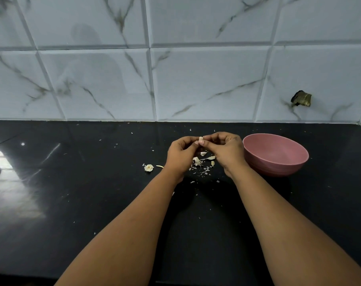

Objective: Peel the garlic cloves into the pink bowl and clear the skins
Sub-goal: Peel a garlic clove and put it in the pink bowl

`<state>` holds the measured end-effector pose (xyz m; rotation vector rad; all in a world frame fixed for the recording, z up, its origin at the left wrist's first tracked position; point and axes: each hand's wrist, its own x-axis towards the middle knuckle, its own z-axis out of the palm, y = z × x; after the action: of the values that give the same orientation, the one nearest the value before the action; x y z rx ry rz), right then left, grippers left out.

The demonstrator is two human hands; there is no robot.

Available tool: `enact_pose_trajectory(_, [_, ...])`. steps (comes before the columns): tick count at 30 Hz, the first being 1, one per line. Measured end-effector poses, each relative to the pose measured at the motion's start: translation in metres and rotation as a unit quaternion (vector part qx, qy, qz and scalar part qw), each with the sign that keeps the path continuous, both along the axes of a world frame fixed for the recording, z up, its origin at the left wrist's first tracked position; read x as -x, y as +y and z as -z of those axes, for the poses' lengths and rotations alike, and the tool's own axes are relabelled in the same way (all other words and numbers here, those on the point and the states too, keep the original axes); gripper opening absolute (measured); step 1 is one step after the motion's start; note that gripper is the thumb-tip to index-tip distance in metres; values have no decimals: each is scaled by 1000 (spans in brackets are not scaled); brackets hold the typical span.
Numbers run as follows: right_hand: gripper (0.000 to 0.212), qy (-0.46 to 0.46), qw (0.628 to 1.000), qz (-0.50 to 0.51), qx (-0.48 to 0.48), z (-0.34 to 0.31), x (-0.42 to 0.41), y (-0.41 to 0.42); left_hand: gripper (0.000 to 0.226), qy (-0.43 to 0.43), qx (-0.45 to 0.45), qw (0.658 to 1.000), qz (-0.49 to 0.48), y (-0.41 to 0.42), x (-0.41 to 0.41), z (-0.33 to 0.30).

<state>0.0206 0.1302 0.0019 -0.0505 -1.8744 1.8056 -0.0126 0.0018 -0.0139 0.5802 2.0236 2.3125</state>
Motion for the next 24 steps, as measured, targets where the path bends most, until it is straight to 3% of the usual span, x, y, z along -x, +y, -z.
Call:
enact_pose_trajectory(5, [7, -15, 999, -2, -43, 2, 3, 1, 15, 41, 50, 997, -30, -2, 1, 0])
enact_pose_trajectory(12, [8, 6, 954, 76, -289, 0, -2, 2, 16, 171, 239, 949, -115, -5, -2, -4])
enact_pose_trajectory(24, [14, 20, 916, 104, -387, -4, -4, -2, 20, 234, 316, 912, -117, -7, -8, -10])
